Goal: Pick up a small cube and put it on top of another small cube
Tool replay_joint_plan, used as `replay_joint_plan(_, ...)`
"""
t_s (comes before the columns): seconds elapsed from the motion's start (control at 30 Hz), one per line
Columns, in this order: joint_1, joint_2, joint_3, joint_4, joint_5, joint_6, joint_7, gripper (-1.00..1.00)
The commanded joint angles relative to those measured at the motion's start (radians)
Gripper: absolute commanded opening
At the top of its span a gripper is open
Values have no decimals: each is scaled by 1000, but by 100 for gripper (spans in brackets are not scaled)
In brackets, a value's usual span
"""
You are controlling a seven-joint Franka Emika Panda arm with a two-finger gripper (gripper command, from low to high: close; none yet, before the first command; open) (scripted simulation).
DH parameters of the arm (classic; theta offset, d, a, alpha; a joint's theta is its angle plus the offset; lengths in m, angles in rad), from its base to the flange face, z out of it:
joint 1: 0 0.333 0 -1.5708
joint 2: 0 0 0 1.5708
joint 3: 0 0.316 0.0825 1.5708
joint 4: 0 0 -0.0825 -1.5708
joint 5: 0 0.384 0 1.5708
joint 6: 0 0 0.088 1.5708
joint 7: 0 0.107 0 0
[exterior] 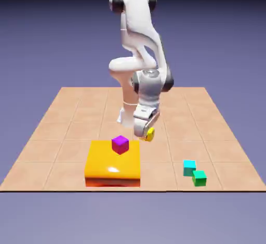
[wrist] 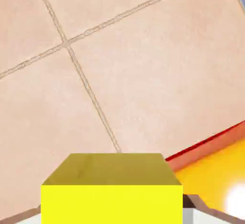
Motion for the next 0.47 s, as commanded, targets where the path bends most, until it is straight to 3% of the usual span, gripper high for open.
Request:
replay_joint_plan(0.0,-33,-23,-16,21,-4,-43,15,-100)
replay_joint_plan(0.13,-106,-74,-52,67,-10,-140,45,-100)
replay_joint_plan(0.33,-100,100,-65,13,11,87,28,-100)
replay_joint_plan(0.37,-100,100,-65,13,11,87,28,100)
replay_joint_plan(0.43,-101,67,-62,23,7,44,31,100)
